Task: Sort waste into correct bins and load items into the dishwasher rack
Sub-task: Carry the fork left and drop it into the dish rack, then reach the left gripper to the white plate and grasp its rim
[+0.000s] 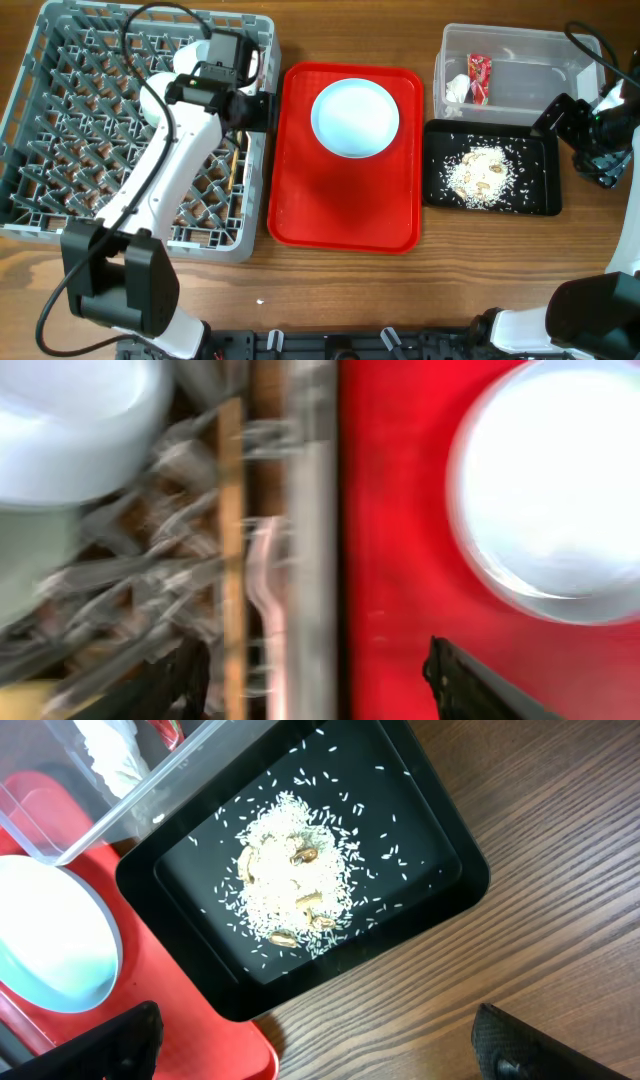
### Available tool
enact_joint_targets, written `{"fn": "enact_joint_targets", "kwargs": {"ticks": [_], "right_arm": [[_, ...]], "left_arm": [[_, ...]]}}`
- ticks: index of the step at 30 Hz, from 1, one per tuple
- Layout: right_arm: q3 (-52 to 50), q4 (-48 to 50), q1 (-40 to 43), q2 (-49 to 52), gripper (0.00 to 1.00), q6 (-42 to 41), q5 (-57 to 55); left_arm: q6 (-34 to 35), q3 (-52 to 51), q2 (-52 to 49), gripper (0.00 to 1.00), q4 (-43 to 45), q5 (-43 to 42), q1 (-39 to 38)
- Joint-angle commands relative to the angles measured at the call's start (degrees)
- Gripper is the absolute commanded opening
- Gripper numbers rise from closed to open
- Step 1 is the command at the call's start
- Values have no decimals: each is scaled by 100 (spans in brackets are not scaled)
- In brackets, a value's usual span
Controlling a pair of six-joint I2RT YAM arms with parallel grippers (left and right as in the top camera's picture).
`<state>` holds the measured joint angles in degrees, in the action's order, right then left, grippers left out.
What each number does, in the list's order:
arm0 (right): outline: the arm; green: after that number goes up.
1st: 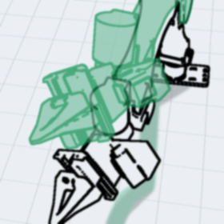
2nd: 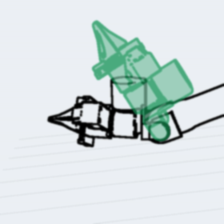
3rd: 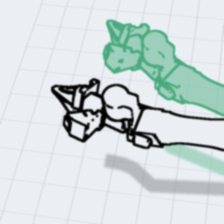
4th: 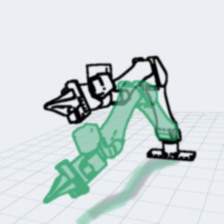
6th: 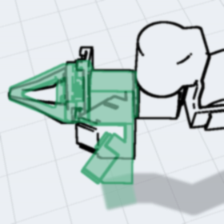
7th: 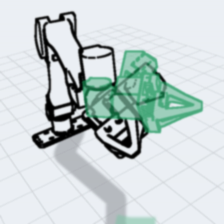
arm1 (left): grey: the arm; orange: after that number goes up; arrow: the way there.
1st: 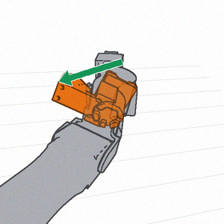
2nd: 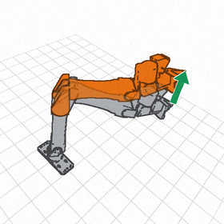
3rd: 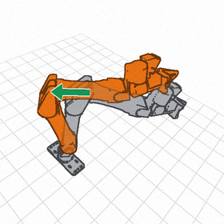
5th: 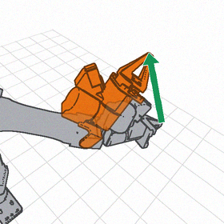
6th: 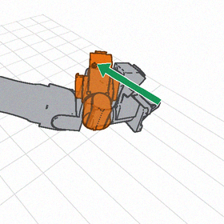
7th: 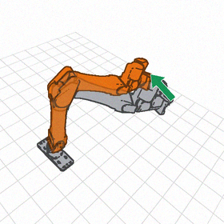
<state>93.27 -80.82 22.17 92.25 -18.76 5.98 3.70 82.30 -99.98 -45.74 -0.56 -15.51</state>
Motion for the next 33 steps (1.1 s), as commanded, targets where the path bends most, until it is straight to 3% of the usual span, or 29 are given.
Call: {"fn": "enact_joint_targets", "kwargs": {"ticks": [1,4,9,13,25,28,32,33], "right_arm": [[111,-4,-13,-140,100,76,48],[111,-2,-13,-140,100,76,48],[111,0,-13,-140,100,79,50],[111,-2,-13,-140,100,76,50],[111,-2,-13,-140,100,76,50],[111,4,-13,-140,100,76,50],[111,2,-13,-140,100,79,50],[111,2,-13,-140,100,76,50]], "left_arm": [[-28,-20,315,74,612,-968,-553],[-33,-22,216,84,1434,-962,-1073],[-400,-22,-426,83,2367,-872,-1856],[-979,-22,-1054,81,2507,-501,-2297],[-992,-22,-2218,74,2297,238,-2789],[-990,-22,-2221,57,2214,328,-2789],[-927,-22,-2317,17,2120,369,-2835],[-927,-22,-2328,15,2098,374,-2839]]}}
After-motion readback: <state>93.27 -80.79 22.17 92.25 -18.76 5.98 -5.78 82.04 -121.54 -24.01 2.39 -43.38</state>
